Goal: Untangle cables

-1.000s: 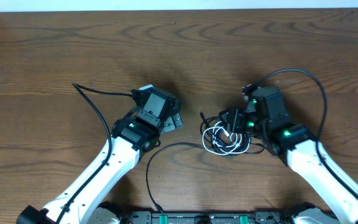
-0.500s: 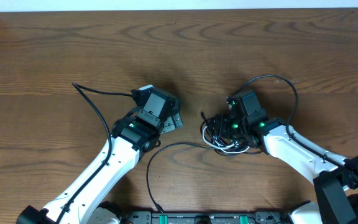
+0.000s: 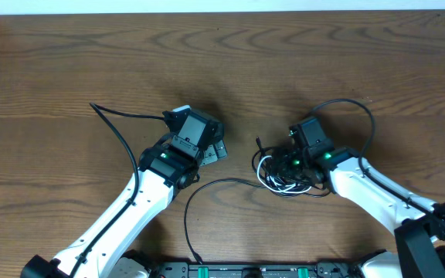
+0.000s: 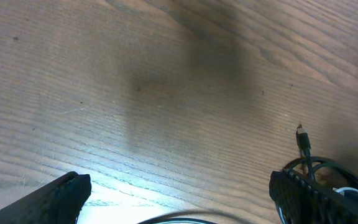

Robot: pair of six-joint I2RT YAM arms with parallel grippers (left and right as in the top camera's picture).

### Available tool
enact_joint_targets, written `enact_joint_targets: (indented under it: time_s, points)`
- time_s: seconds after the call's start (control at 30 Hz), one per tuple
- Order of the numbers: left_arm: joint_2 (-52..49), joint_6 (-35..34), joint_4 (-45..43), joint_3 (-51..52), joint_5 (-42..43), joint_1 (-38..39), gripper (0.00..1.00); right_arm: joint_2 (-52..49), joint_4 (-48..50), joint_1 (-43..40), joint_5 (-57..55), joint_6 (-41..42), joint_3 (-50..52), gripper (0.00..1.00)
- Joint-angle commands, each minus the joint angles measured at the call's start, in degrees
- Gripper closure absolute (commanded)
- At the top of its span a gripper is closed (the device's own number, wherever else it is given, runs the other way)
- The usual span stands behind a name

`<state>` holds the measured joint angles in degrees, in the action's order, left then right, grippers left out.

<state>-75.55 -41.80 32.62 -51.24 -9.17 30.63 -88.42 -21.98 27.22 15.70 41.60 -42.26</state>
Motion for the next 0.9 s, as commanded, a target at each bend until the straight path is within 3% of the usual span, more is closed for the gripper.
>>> enact_joint_targets:
  time_s: [0.0,0.13,0.2,0.3,0.33,0.57,0.87]
  points:
    - [-0.1,-0.1,0.1,-0.6,-0.3,-0.2,0.02,-0.5,0.8,2.8,2.6,-6.9,0.0,0.35]
    - [-0.1,-0.1,0.1,-0.6,-0.3,-0.2,0.02,-1.4,-0.1,4.9,0.4,-9.8,0.0,0.36]
    - [-0.1,-0.1,0.1,-0.6,-0.3,-0.2,0.02,-2.4,-0.1,5.5,0.5,-9.7,0.0,0.53]
    - [-0.1,-0.1,0.2,-0.6,-0.3,-0.2,0.02,-4.0,1.3,5.9,3.9,-9.7,0.0,0.94]
    - [-0.1,-0.1,0.2,-0.6,-0.3,-0.2,0.02,-4.2,2.4,5.9,5.7,-9.8,0.0,0.99]
    - [-0.1,0.0,0.4,-0.6,-0.3,-0.2,0.02,-2.9,16.3,2.4,21.3,-11.0,-0.1,0.99]
    - [-0.1,0.1,2.0,-0.6,1.5,-0.2,0.02,-1.1,22.3,-9.4,41.5,-8.8,-0.1,0.99]
